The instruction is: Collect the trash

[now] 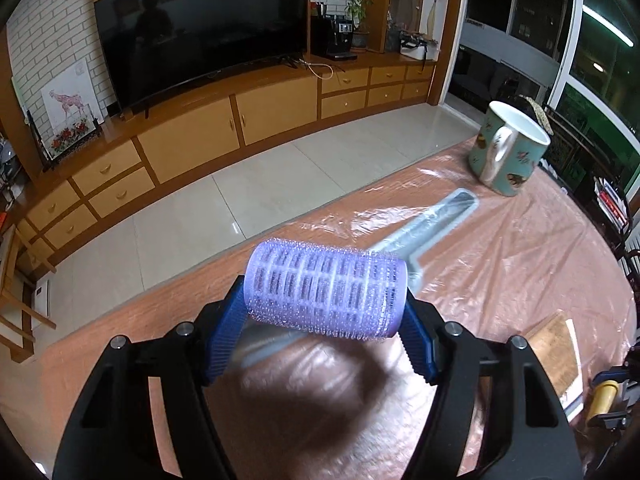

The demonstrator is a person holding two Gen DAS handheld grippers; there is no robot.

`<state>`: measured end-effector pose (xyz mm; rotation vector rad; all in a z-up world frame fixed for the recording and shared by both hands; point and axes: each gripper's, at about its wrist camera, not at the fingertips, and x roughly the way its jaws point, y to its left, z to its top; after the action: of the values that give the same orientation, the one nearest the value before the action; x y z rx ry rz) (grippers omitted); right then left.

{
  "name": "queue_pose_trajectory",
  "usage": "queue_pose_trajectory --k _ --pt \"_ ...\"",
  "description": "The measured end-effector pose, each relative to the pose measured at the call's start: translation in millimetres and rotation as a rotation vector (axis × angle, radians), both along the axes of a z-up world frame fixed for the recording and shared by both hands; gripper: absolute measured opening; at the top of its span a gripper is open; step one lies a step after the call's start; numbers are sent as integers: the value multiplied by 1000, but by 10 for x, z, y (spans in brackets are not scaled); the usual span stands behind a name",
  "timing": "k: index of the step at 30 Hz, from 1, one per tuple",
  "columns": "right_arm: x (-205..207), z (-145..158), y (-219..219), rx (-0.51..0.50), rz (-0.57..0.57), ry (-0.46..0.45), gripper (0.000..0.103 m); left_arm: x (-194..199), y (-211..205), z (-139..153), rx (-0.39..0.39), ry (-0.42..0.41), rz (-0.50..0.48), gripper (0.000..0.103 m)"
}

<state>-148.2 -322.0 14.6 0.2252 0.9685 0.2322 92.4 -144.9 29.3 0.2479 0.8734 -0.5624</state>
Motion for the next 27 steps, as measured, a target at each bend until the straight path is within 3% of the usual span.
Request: queue_pose_trajectory --k 7,14,27 --pt "-8 6 18 -2 9 4 47 -340 133 121 -29 -10 53 70" --pt "-4 4 46 -15 9 17 47 -958 170 169 -15 -46 80 70" --pt "-47 7 132 -36 -7 37 47 -1780 259 136 -39 -19 177 70"
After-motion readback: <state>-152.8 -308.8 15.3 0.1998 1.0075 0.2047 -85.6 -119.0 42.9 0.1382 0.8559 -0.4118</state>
